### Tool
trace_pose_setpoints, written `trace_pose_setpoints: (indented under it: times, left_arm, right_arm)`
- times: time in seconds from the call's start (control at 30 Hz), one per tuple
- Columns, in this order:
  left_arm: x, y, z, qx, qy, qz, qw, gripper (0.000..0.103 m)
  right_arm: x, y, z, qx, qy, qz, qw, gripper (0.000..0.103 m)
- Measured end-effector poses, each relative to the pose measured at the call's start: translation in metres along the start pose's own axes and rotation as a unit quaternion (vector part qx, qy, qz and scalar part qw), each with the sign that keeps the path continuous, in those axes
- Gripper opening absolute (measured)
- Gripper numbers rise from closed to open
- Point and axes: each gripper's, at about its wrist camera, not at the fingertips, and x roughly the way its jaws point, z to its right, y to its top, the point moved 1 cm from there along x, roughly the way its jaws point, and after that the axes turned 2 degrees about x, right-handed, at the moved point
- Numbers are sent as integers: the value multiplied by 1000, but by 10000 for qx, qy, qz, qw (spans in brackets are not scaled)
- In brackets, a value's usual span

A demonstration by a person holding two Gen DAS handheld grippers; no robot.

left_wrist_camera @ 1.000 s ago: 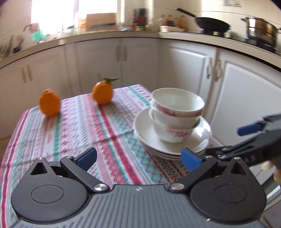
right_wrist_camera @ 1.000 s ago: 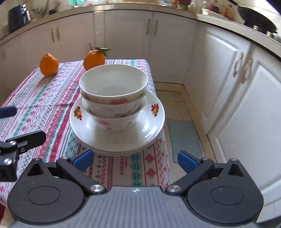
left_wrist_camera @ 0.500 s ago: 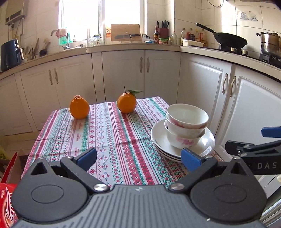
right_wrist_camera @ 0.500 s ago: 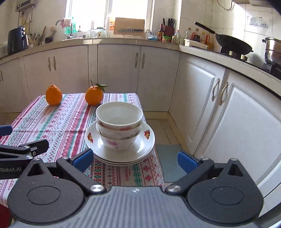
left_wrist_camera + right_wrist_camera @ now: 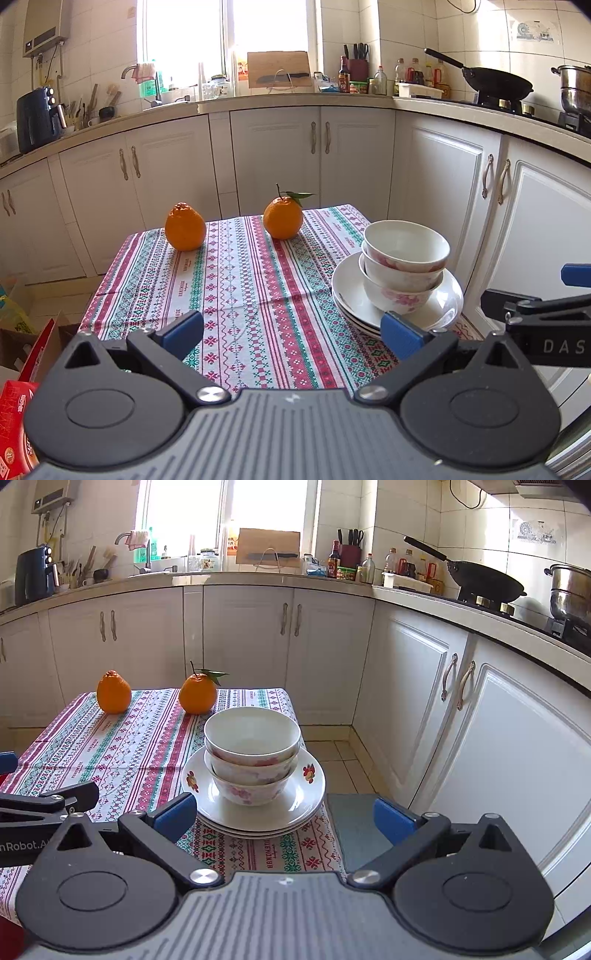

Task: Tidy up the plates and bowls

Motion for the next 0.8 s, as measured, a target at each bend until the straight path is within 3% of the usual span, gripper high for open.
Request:
trace_pose_setpoints:
  times: [0.8]
  left_arm:
    - [3,0,-3,-99,39,-106,9999,101]
  right_arm:
    - [-1,1,-4,-23,39,31,10000,103]
